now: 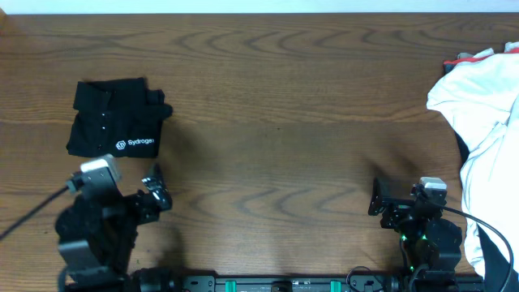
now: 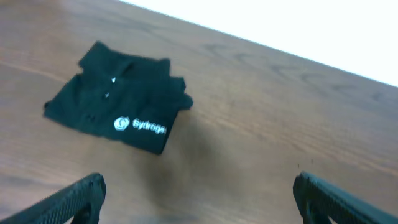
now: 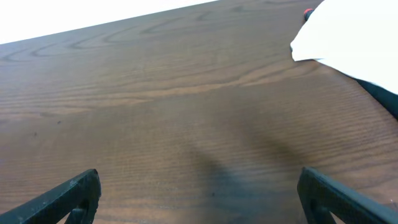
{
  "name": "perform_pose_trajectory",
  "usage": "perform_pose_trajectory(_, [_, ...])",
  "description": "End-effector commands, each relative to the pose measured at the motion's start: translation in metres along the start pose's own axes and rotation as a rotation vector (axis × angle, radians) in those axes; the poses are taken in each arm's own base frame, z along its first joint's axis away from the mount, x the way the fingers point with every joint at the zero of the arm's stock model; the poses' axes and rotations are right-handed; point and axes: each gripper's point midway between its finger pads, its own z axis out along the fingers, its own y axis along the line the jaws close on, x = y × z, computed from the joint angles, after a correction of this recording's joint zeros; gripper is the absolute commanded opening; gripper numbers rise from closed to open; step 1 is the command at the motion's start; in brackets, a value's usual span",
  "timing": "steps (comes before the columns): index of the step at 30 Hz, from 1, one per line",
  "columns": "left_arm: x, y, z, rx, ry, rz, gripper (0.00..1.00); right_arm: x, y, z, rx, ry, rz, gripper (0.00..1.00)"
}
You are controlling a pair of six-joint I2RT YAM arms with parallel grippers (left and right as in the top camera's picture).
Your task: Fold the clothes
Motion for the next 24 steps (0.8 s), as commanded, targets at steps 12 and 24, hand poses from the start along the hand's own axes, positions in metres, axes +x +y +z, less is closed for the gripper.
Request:
perform_pose_trajectory(12, [0.024, -0.011, 0.002, 0.147, -0.308, 0.065, 0.98, -0.001, -0.005, 0.0, 0.022, -0.008, 0.017, 0.99])
perform_pose_trajectory(24, [0.056, -0.004, 0.03, 0.131, -0.219, 0.067, 0.98, -0.001, -0.005, 0.0, 0.022, -0.008, 0.017, 0.99])
